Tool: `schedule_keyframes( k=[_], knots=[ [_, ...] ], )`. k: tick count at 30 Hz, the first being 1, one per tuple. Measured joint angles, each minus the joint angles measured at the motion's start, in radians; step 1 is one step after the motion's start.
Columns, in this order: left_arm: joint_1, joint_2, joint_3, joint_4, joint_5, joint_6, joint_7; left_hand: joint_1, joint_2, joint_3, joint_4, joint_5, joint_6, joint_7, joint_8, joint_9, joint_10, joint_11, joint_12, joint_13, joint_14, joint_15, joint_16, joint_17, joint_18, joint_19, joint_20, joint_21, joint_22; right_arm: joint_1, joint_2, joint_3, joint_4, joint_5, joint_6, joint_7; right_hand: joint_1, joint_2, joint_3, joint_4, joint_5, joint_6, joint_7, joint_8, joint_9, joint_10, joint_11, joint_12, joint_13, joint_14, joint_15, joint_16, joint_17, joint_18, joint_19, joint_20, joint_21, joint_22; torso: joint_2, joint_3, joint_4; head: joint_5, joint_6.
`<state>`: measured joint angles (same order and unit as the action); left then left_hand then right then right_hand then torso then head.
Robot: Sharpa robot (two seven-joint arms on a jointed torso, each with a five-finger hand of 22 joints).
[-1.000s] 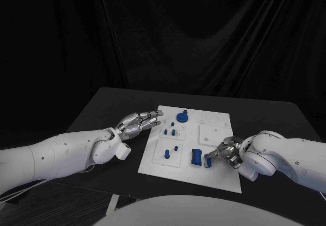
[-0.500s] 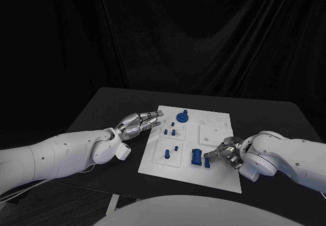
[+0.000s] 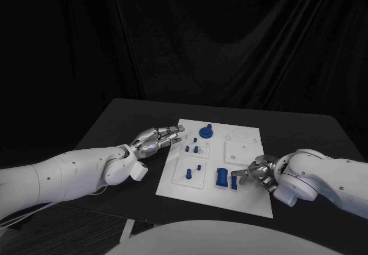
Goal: Assemble the parts on the task board
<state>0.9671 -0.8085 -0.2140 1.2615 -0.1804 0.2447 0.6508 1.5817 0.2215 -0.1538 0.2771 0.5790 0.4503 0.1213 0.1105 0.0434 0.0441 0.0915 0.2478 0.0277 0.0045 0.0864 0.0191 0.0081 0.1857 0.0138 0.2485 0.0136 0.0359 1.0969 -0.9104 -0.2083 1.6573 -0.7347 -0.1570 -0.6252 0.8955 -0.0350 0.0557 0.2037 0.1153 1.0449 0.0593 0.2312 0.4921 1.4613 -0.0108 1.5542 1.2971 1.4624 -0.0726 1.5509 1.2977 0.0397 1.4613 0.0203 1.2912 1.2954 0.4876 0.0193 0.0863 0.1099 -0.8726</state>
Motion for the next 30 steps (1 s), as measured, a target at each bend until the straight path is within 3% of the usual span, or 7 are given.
schedule_keyframes(
  k=[5, 12, 15, 21, 22, 24, 30],
  knots=[
    [0.000, -0.009, 0.000, 0.010, 0.000, -0.005, 0.006, 0.000, 0.000, 0.000, 0.000, 0.000, 0.000, 0.000, 0.012, 0.000, 0.000, 0.000, 0.000, 0.000, 0.000, 0.000, 0.000, 0.000, 0.000, 0.000, 0.000, 0.000, 0.000, 0.023, -0.062, -0.002, 0.052, -0.001, -0.006, 0.014, -0.042, 0.034, -0.087, 0.087, -0.009, 0.000, 0.000, 0.014, -0.002, 0.000, 0.000, 0.000, 0.000, 0.000, 0.000, 0.000, 0.000, 0.000, 0.000, 0.000, 0.000, 0.000, 0.000, 0.0002, 0.0000, 0.003, 0.000],
    [0.000, -0.013, 0.000, 0.017, 0.000, -0.024, 0.017, 0.000, 0.000, 0.000, 0.000, 0.000, 0.002, -0.002, 0.019, 0.000, 0.000, 0.000, 0.000, 0.000, 0.000, 0.000, 0.000, 0.000, 0.000, 0.000, 0.000, 0.000, 0.000, 0.089, -0.153, 0.000, 0.136, 0.021, -0.052, 0.143, -0.099, 0.132, -0.139, 0.089, -0.028, 0.009, -0.009, 0.029, -0.012, -0.010, -0.010, 0.000, 0.000, 0.000, 0.000, 0.000, 0.000, 0.000, 0.000, 0.000, -0.019, 0.000, -0.001, 0.0005, -0.0001, -0.012, 0.000],
    [0.000, -0.012, 0.000, 0.017, 0.000, -0.031, 0.019, 0.000, 0.000, 0.000, 0.000, 0.000, 0.002, -0.002, 0.019, 0.000, 0.000, 0.000, 0.000, 0.000, 0.000, 0.000, 0.000, 0.000, 0.000, 0.000, -0.001, 0.000, 0.000, 0.098, -0.168, 0.000, 0.154, 0.029, -0.076, 0.213, -0.048, 0.167, -0.147, 0.080, 0.055, 0.000, 0.000, 0.029, -0.033, -0.006, -0.006, 0.000, 0.000, 0.000, 0.000, 0.000, 0.000, 0.000, 0.000, 0.000, -0.019, 0.000, -0.002, 0.0006, 0.0000, -0.015, 0.000],
    [0.000, -0.011, 0.000, 0.019, 0.000, -0.043, 0.022, 0.000, 0.000, 0.000, 0.000, 0.000, 0.004, -0.003, 0.019, 0.000, 0.000, 0.000, 0.000, 0.000, 0.000, 0.000, 0.000, 0.000, 0.000, 0.005, -0.006, 0.000, 0.000, 0.086, -0.182, 0.001, 0.180, -0.021, -0.117, 0.354, 0.247, 0.132, -0.143, -0.031, 0.224, -0.045, 0.016, -0.009, -0.095, 0.002, 0.002, 0.000, 0.000, 0.000, 0.001, 0.000, 0.000, 0.000, 0.004, 0.017, -0.016, 0.000, -0.003, 0.0007, 0.0000, -0.013, 0.000],
    [0.000, -0.011, 0.000, 0.019, 0.000, -0.044, 0.022, 0.000, 0.000, 0.000, 0.000, 0.000, 0.004, -0.003, 0.019, 0.000, 0.000, 0.000, 0.000, 0.000, 0.000, 0.000, 0.000, 0.000, 0.000, 0.005, -0.006, 0.000, 0.000, 0.078, -0.184, 0.001, 0.182, -0.041, -0.118, 0.367, 0.252, 0.127, -0.159, -0.015, 0.223, -0.052, 0.023, -0.014, -0.106, 0.002, 0.002, 0.000, 0.000, 0.009, 0.009, 0.000, 0.000, 0.000, 0.000, 0.021, -0.016, 0.000, -0.003, 0.0007, 0.0000, -0.012, 0.000],
    [0.000, -0.011, 0.000, 0.020, 0.000, -0.045, 0.023, 0.000, 0.000, 0.000, 0.000, 0.000, 0.004, -0.004, 0.019, 0.000, 0.000, 0.000, 0.000, 0.000, 0.000, 0.000, 0.000, 0.000, 0.000, 0.005, -0.006, 0.000, 0.000, 0.056, -0.186, 0.001, 0.182, -0.093, -0.119, 0.387, 0.245, 0.134, -0.188, 0.068, 0.117, -0.058, 0.030, -0.036, -0.135, 0.011, 0.011, 0.000, 0.000, 0.005, 0.018, 0.000, 0.000, 0.000, 0.001, 0.022, -0.004, 0.000, -0.004, 0.0007, -0.0001, -0.011, 0.000],
    [0.000, -0.013, 0.000, 0.020, 0.000, -0.047, 0.024, 0.000, 0.000, 0.000, 0.000, 0.011, 0.004, -0.004, 0.019, 0.000, 0.000, 0.000, 0.000, 0.000, 0.000, 0.000, 0.000, 0.000, 0.000, 0.005, -0.006, 0.000, 0.000, 0.000, -0.184, -0.001, 0.179, -0.251, -0.096, 0.410, 0.068, 0.202, -0.285, 0.091, -0.013, -0.061, 0.032, -0.061, -0.199, -0.003, 0.026, 0.000, 0.000, 0.001, 0.020, 0.000, 0.000, 0.000, 0.009, 0.030, 0.011, 0.000, -0.003, 0.0008, -0.0005, -0.008, 0.000]
  ],
)
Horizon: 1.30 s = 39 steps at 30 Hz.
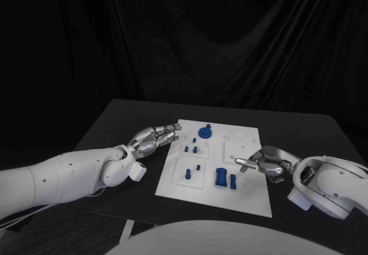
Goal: Assemble the parts on the task board
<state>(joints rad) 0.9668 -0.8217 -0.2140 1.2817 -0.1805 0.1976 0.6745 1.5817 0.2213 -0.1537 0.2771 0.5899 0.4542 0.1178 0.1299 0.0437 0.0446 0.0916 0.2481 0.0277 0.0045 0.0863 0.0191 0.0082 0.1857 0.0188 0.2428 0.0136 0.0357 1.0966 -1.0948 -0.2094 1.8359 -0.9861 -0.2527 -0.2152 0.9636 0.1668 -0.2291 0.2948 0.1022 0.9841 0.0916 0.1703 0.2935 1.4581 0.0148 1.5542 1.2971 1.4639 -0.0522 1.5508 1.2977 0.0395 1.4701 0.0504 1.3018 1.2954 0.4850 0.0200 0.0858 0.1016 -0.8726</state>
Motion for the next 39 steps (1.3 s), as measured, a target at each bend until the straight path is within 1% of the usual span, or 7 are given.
schedule_keyframes(
  k=[3, 7, 11, 17, 20, 29, 39],
  knots=[
    [0.000, 0.000, 0.000, -0.001, 0.000, 0.000, 0.000, 0.000, 0.000, 0.000, 0.000, 0.000, 0.000, 0.000, 0.000, 0.000, 0.000, 0.000, 0.000, 0.000, 0.000, 0.000, 0.000, 0.000, 0.000, 0.000, 0.000, 0.000, 0.000, -0.017, 0.006, 0.000, -0.005, -0.051, 0.018, 0.000, -0.046, 0.037, -0.011, -0.008, -0.030, 0.001, 0.001, -0.005, -0.018, 0.000, 0.000, 0.000, 0.000, 0.000, 0.000, 0.000, 0.000, 0.000, 0.000, 0.000, 0.000, 0.000, 0.002, 0.0000, -0.0006, -0.003, 0.000],
    [0.000, -0.001, 0.000, -0.002, 0.000, 0.000, 0.001, 0.000, 0.000, 0.000, 0.000, 0.000, 0.000, 0.000, 0.000, 0.000, 0.000, 0.000, 0.000, 0.000, 0.000, 0.000, 0.000, 0.000, 0.000, 0.000, 0.000, 0.000, 0.000, -0.028, 0.015, 0.000, -0.012, -0.093, 0.039, -0.001, -0.072, 0.063, -0.061, 0.000, -0.034, 0.006, 0.005, -0.013, -0.043, 0.000, 0.000, 0.000, 0.000, 0.000, 0.000, 0.000, 0.000, 0.000, -0.005, 0.005, 0.000, 0.000, 0.002, 0.0000, -0.0003, -0.007, 0.000],
    [0.000, -0.002, 0.000, -0.002, 0.000, 0.000, 0.001, 0.000, 0.000, 0.000, 0.000, 0.000, 0.000, 0.000, 0.000, 0.000, 0.000, 0.000, 0.000, 0.000, 0.000, 0.000, 0.000, 0.000, 0.000, 0.000, 0.000, 0.000, 0.000, -0.035, 0.025, 0.000, -0.020, -0.116, 0.060, -0.004, -0.124, 0.068, -0.120, -0.003, -0.034, 0.006, 0.006, -0.023, -0.063, 0.005, 0.005, 0.000, 0.000, 0.008, 0.008, 0.000, 0.000, 0.000, -0.012, 0.012, 0.000, 0.000, 0.003, 0.0000, 0.0002, -0.002, 0.000],
    [0.000, -0.003, 0.000, -0.003, 0.000, 0.000, 0.001, 0.000, 0.000, 0.000, 0.000, 0.000, 0.000, 0.000, 0.000, 0.000, 0.000, 0.000, 0.000, 0.000, 0.000, 0.000, 0.000, 0.000, 0.000, 0.000, 0.000, 0.000, 0.000, -0.046, 0.044, 0.000, -0.033, -0.136, 0.101, -0.015, -0.140, 0.083, -0.123, -0.001, -0.034, 0.006, 0.006, -0.037, -0.081, 0.005, 0.005, 0.000, 0.000, 0.009, 0.009, 0.000, 0.000, 0.000, -0.012, 0.012, 0.000, 0.000, 0.003, -0.0002, -0.0004, 0.000, 0.000],
    [0.000, -0.002, 0.000, -0.004, 0.000, 0.001, 0.001, 0.000, 0.000, 0.000, 0.000, 0.000, 0.000, 0.000, 0.000, 0.000, 0.000, 0.000, 0.000, 0.000, 0.000, 0.000, 0.000, 0.000, 0.000, 0.000, 0.000, 0.000, 0.000, -0.051, 0.054, 0.000, -0.041, -0.142, 0.123, -0.023, -0.140, 0.083, -0.164, -0.007, -0.034, -0.003, 0.014, -0.037, -0.088, 0.005, 0.005, 0.000, 0.000, 0.002, 0.016, 0.000, 0.000, 0.000, -0.012, 0.012, 0.000, 0.000, 0.003, -0.0004, -0.0003, -0.001, 0.000],
    [0.000, -0.001, 0.000, -0.006, 0.000, 0.002, 0.002, 0.000, 0.000, 0.000, 0.000, 0.000, 0.000, 0.000, 0.004, 0.000, 0.000, 0.000, 0.000, 0.000, 0.000, 0.000, 0.000, 0.000, 0.000, 0.000, 0.000, 0.000, 0.000, -0.066, 0.072, 0.000, -0.057, -0.142, 0.174, -0.042, -0.141, 0.083, -0.164, -0.007, -0.034, -0.003, 0.014, -0.046, -0.094, 0.005, 0.005, 0.000, 0.000, 0.002, 0.016, 0.000, 0.000, 0.000, -0.012, 0.012, 0.000, 0.000, 0.003, -0.0006, 0.0010, -0.002, 0.000],
    [0.000, 0.000, 0.000, -0.009, 0.000, 0.003, 0.002, 0.000, 0.000, 0.000, 0.000, 0.000, 0.000, 0.000, 0.004, 0.000, 0.000, 0.000, 0.000, 0.000, 0.000, 0.000, 0.000, 0.000, 0.000, 0.000, 0.000, 0.000, 0.000, -0.069, 0.082, 0.000, -0.067, -0.138, 0.191, -0.048, -0.159, 0.102, -0.164, -0.007, -0.034, -0.009, 0.020, -0.046, -0.102, 0.005, 0.005, 0.000, 0.000, 0.002, 0.016, 0.000, 0.000, 0.000, -0.007, 0.018, 0.000, 0.000, 0.002, -0.0006, 0.0010, 0.000, 0.000]
  ],
)
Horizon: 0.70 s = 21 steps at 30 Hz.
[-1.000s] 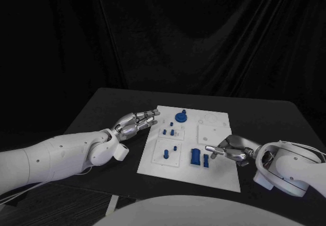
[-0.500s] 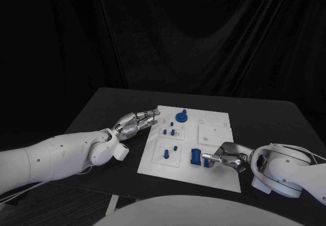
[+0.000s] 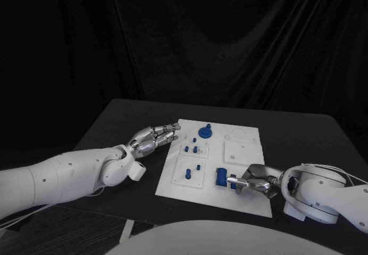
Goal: Assemble the parts on the task board
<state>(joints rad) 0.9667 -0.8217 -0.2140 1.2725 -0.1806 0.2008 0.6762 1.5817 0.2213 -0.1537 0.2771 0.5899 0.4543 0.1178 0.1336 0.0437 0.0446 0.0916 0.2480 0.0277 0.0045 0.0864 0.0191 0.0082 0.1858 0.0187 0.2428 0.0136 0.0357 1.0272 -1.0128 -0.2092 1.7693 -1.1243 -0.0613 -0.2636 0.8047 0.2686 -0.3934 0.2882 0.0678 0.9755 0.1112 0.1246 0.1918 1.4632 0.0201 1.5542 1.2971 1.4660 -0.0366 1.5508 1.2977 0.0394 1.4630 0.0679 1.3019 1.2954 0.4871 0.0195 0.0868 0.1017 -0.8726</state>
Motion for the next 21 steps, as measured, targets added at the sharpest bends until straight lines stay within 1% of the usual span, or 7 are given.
schedule_keyframes(
  k=[7, 10, 11, 12, 15, 17, 21],
  knots=[
    [0.000, 0.001, 0.000, -0.001, 0.000, 0.003, 0.000, 0.000, 0.000, 0.000, 0.000, 0.000, 0.000, 0.000, 0.000, 0.000, 0.000, 0.000, 0.000, 0.000, 0.000, 0.000, 0.000, 0.000, 0.000, 0.000, 0.000, 0.000, 0.000, 0.000, -0.001, 0.000, -0.002, 0.007, -0.005, 0.000, -0.002, 0.003, 0.000, 0.000, 0.000, -0.003, 0.000, -0.011, -0.006, 0.000, 0.000, 0.000, 0.000, 0.000, 0.000, 0.000, 0.000, 0.000, 0.000, 0.000, 0.000, 0.000, 0.000, 0.0000, 0.0000, 0.001, 0.000],
    [0.000, 0.001, 0.000, -0.002, 0.000, 0.004, 0.000, 0.000, 0.000, 0.000, 0.000, 0.000, 0.000, 0.000, 0.000, 0.000, 0.000, 0.000, 0.000, 0.000, 0.000, 0.000, 0.000, 0.000, 0.000, 0.000, 0.000, 0.000, 0.000, -0.001, -0.010, 0.000, 0.003, 0.009, -0.016, 0.001, -0.002, 0.003, 0.000, 0.000, 0.000, 0.026, -0.004, -0.011, -0.011, 0.000, 0.000, 0.000, 0.000, 0.000, 0.000, 0.000, 0.000, 0.000, 0.000, 0.000, 0.000, 0.000, 0.000, 0.0000, 0.0000, 0.002, 0.000],
    [0.000, 0.001, 0.000, -0.002, 0.000, 0.004, 0.000, 0.000, 0.000, 0.000, 0.000, 0.000, 0.000, 0.000, 0.000, 0.000, 0.000, 0.000, 0.000, 0.000, 0.000, 0.000, 0.000, 0.000, 0.000, 0.000, 0.000, 0.000, 0.000, -0.001, -0.013, 0.000, 0.006, 0.010, -0.021, 0.002, -0.002, 0.003, 0.000, 0.000, 0.000, 0.037, -0.015, -0.011, -0.011, 0.000, 0.000, 0.000, 0.000, 0.000, 0.000, 0.000, 0.000, 0.000, 0.000, 0.000, 0.000, 0.000, 0.000, 0.0000, 0.0000, 0.002, 0.000],
    [0.000, 0.001, 0.000, -0.002, 0.000, 0.004, 0.000, 0.000, 0.000, 0.000, 0.000, 0.000, 0.000, 0.000, 0.000, 0.000, 0.000, 0.000, 0.000, 0.000, 0.000, 0.000, 0.000, 0.000, 0.000, 0.000, 0.000, 0.000, 0.000, -0.001, -0.018, 0.000, 0.009, 0.010, -0.027, 0.003, -0.002, 0.003, 0.000, 0.000, 0.000, 0.039, -0.012, -0.011, -0.011, 0.000, 0.000, 0.000, 0.000, 0.000, 0.000, 0.000, 0.000, 0.000, 0.000, 0.000, 0.000, 0.000, 0.000, 0.0000, 0.0000, 0.003, 0.000],
    [0.000, 0.001, 0.000, -0.002, 0.000, 0.005, 0.000, 0.000, 0.000, 0.000, 0.000, 0.000, 0.000, 0.000, 0.000, 0.000, 0.000, 0.000, 0.000, 0.000, 0.000, 0.000, 0.000, 0.000, 0.000, 0.000, 0.000, 0.000, 0.000, -0.001, -0.030, 0.000, 0.021, 0.012, -0.053, 0.010, -0.002, 0.003, 0.000, 0.000, 0.000, 0.090, -0.026, 0.007, -0.011, 0.000, 0.000, 0.000, 0.000, -0.006, -0.006, 0.000, 0.000, 0.000, 0.000, 0.000, 0.000, 0.000, 0.000, 0.0000, 0.0000, 0.001, 0.000],
    [0.000, 0.001, 0.000, -0.002, 0.000, 0.006, 0.000, 0.000, 0.000, 0.000, 0.000, 0.000, 0.000, 0.000, 0.000, 0.000, 0.000, 0.000, 0.000, 0.000, 0.000, 0.000, 0.000, 0.000, 0.000, 0.000, 0.000, 0.000, 0.000, -0.001, -0.038, 0.000, 0.030, 0.013, -0.075, 0.018, -0.002, 0.003, 0.000, 0.000, 0.000, 0.121, -0.038, 0.024, -0.010, -0.010, -0.012, 0.000, 0.000, -0.004, -0.014, 0.000, 0.000, 0.000, -0.010, -0.010, 0.023, 0.000, 0.000, 0.0000, 0.0000, 0.000, 0.000],
    [0.000, 0.002, 0.000, -0.003, 0.000, 0.007, 0.000, 0.000, 0.000, 0.000, 0.000, 0.000, 0.000, 0.000, 0.000, 0.000, 0.000, 0.000, 0.000, 0.000, 0.000, 0.000, 0.000, 0.000, 0.000, 0.000, 0.000, 0.000, 0.000, -0.001, -0.050, 0.000, 0.042, 0.014, -0.123, 0.041, -0.002, 0.003, 0.000, 0.000, 0.000, 0.143, -0.043, 0.028, -0.010, -0.002, -0.020, 0.000, 0.000, 0.000, -0.018, 0.000, 0.000, 0.000, -0.003, -0.014, 0.034, 0.000, 0.000, 0.0000, -0.0006, -0.001, 0.000]
  ],
)
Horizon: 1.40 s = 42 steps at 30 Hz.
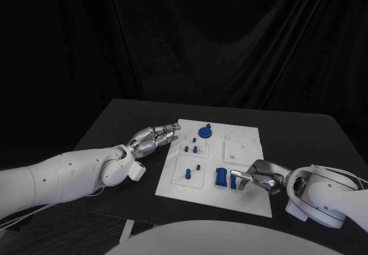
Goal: Assemble the parts on the task board
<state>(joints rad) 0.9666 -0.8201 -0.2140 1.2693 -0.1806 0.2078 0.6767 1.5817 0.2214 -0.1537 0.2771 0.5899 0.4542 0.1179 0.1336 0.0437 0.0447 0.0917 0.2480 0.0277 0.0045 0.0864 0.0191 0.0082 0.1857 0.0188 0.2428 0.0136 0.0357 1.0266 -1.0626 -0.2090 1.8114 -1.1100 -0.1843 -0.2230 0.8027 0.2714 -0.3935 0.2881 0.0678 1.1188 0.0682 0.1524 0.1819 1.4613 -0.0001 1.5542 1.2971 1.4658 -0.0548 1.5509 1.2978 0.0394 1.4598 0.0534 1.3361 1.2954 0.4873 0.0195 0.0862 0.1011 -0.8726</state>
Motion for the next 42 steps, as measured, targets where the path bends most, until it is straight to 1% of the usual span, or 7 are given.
schedule_keyframes(
  k=[6, 13, 21, 25, 26, 33, 42],
  knots=[
    [0.000, 0.002, 0.000, 0.000, 0.000, 0.001, 0.000, 0.000, 0.000, 0.000, 0.000, 0.000, 0.000, 0.000, 0.000, 0.000, 0.000, 0.000, 0.000, 0.000, 0.000, 0.000, 0.000, 0.000, 0.000, 0.000, 0.000, 0.000, 0.000, 0.000, -0.006, 0.000, 0.005, 0.011, -0.057, 0.033, 0.000, 0.000, 0.000, 0.000, 0.000, 0.002, -0.003, 0.006, 0.000, 0.000, 0.000, 0.000, 0.000, 0.000, 0.000, 0.000, 0.000, 0.000, 0.000, 0.000, 0.000, 0.000, 0.000, 0.0000, -0.0006, 0.001, 0.000],
    [0.000, 0.001, 0.000, -0.001, 0.000, 0.003, 0.000, 0.000, 0.000, 0.000, 0.000, 0.000, 0.000, 0.000, 0.000, 0.000, 0.000, 0.000, 0.000, 0.000, 0.000, 0.000, 0.000, 0.000, 0.000, 0.000, 0.000, 0.000, 0.000, -0.005, 0.003, 0.000, -0.004, 0.030, -0.072, 0.043, 0.000, 0.000, 0.000, 0.000, 0.000, -0.042, 0.013, 0.000, -0.002, 0.000, 0.000, 0.000, 0.000, 0.000, 0.000, 0.000, 0.000, 0.000, 0.000, 0.000, 0.000, 0.000, 0.000, 0.0000, -0.0007, 0.003, 0.000],
    [0.000, 0.001, 0.000, -0.001, 0.000, 0.004, 0.000, 0.000, 0.000, 0.000, 0.000, 0.000, 0.000, 0.000, 0.000, 0.000, 0.000, 0.000, 0.000, 0.000, 0.000, 0.000, 0.000, 0.000, 0.000, 0.000, 0.000, 0.000, 0.000, -0.013, 0.023, 0.000, -0.019, 0.042, -0.066, 0.040, 0.000, 0.000, 0.000, 0.000, 0.000, -0.058, 0.029, -0.028, -0.014, 0.007, 0.008, 0.000, 0.000, 0.000, 0.001, 0.000, 0.000, 0.000, 0.000, 0.000, 0.000, 0.000, 0.000, -0.0002, 0.0006, 0.002, 0.000],
    [0.000, 0.001, 0.000, -0.001, 0.000, 0.005, 0.000, 0.000, 0.000, 0.000, 0.000, 0.000, 0.000, 0.000, 0.000, 0.000, 0.000, 0.001, 0.000, 0.000, 0.000, 0.000, 0.000, 0.000, 0.000, 0.000, 0.000, 0.000, 0.000, -0.020, 0.035, 0.000, -0.027, 0.046, -0.052, 0.032, 0.000, 0.000, 0.000, 0.000, 0.000, -0.076, 0.028, -0.030, -0.019, 0.007, 0.008, 0.000, 0.000, 0.000, 0.001, 0.000, 0.000, 0.000, 0.000, 0.000, 0.000, 0.000, 0.000, -0.0003, 0.0012, 0.003, 0.000],
    [0.000, 0.001, 0.000, -0.001, 0.000, 0.005, 0.000, 0.000, 0.000, 0.000, 0.000, 0.000, 0.000, 0.000, 0.000, 0.000, 0.002, 0.002, 0.000, 0.000, 0.000, 0.000, 0.000, 0.000, 0.000, 0.000, 0.000, 0.000, 0.000, -0.021, 0.036, 0.000, -0.028, 0.047, -0.048, 0.030, 0.000, 0.000, 0.000, 0.000, 0.000, -0.076, 0.028, -0.031, -0.020, 0.016, 0.017, 0.000, 0.000, 0.000, 0.001, 0.000, 0.000, 0.000, 0.000, 0.000, 0.000, 0.000, 0.000, -0.0003, 0.0012, 0.003, 0.000],
    [0.000, 0.001, 0.000, -0.001, 0.000, 0.007, 0.000, 0.000, 0.000, 0.000, 0.000, 0.000, 0.000, 0.000, 0.000, 0.000, 0.002, 0.002, 0.000, 0.000, 0.000, 0.000, 0.000, 0.000, 0.000, 0.000, 0.000, 0.000, 0.000, -0.029, 0.047, 0.000, -0.038, 0.049, -0.025, 0.014, 0.013, 0.013, 0.000, 0.000, 0.000, -0.083, 0.035, -0.039, -0.027, 0.016, 0.016, 0.000, 0.000, 0.004, 0.014, 0.000, 0.000, 0.000, 0.007, 0.007, 0.000, 0.000, 0.000, -0.0003, 0.0011, 0.004, 0.000],
    [-0.001, 0.001, 0.000, -0.002, 0.000, 0.008, -0.001, 0.000, 0.000, 0.000, 0.000, 0.000, 0.000, 0.000, 0.000, 0.000, 0.002, 0.002, 0.000, 0.000, 0.000, 0.000, 0.000, 0.000, 0.000, 0.000, 0.000, 0.000, 0.000, -0.031, 0.052, 0.001, -0.045, 0.052, -0.012, 0.001, 0.013, 0.013, 0.000, 0.000, 0.000, -0.086, 0.032, -0.039, -0.026, 0.016, 0.017, 0.000, 0.000, 0.004, 0.015, 0.000, 0.000, 0.000, 0.007, 0.007, 0.000, 0.000, 0.000, -0.0002, 0.0006, 0.003, 0.000]
  ],
)
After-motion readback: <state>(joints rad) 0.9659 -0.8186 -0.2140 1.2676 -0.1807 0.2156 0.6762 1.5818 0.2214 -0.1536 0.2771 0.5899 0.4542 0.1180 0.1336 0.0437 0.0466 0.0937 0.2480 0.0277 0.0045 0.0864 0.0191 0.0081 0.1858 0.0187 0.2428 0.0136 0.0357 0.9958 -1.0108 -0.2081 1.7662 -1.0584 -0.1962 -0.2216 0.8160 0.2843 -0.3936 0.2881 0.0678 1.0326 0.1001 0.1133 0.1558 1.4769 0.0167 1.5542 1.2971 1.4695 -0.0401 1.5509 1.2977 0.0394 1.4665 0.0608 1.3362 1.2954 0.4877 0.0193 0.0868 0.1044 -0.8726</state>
